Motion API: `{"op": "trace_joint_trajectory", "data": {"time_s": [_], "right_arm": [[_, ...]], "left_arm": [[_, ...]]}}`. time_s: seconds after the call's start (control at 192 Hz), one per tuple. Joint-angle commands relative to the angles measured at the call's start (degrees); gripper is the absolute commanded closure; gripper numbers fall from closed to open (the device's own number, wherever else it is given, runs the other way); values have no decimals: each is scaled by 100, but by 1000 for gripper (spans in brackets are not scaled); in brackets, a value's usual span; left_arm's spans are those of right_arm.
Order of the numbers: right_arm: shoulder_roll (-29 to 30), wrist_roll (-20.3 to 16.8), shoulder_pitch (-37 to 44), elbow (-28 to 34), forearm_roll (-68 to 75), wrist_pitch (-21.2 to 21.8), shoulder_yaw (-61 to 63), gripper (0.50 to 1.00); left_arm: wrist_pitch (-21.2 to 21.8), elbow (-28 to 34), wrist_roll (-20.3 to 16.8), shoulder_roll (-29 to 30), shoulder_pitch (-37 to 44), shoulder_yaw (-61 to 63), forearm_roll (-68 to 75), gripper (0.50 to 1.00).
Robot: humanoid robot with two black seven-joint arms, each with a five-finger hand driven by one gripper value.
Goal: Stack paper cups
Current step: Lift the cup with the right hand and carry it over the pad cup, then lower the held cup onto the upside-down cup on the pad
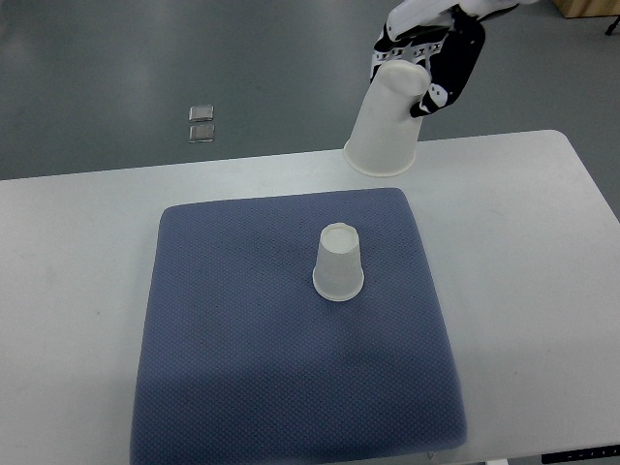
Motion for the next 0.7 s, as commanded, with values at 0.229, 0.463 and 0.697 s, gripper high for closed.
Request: {"op": "trace_joint_trajectory", "data": {"time_s": [0.229, 0.463, 0.697], "right_arm": [[799, -14, -533, -1, 386, -519, 53, 965], [895, -41, -656, -1, 580, -659, 80, 963], [992, -49, -982, 26, 606, -844, 80, 959]], "left_arm": [[1, -9, 1, 0, 0, -3, 0, 500], [1, 0, 1, 0, 0, -3, 0, 500], [1, 0, 1, 0, 0, -3, 0, 500]]}}
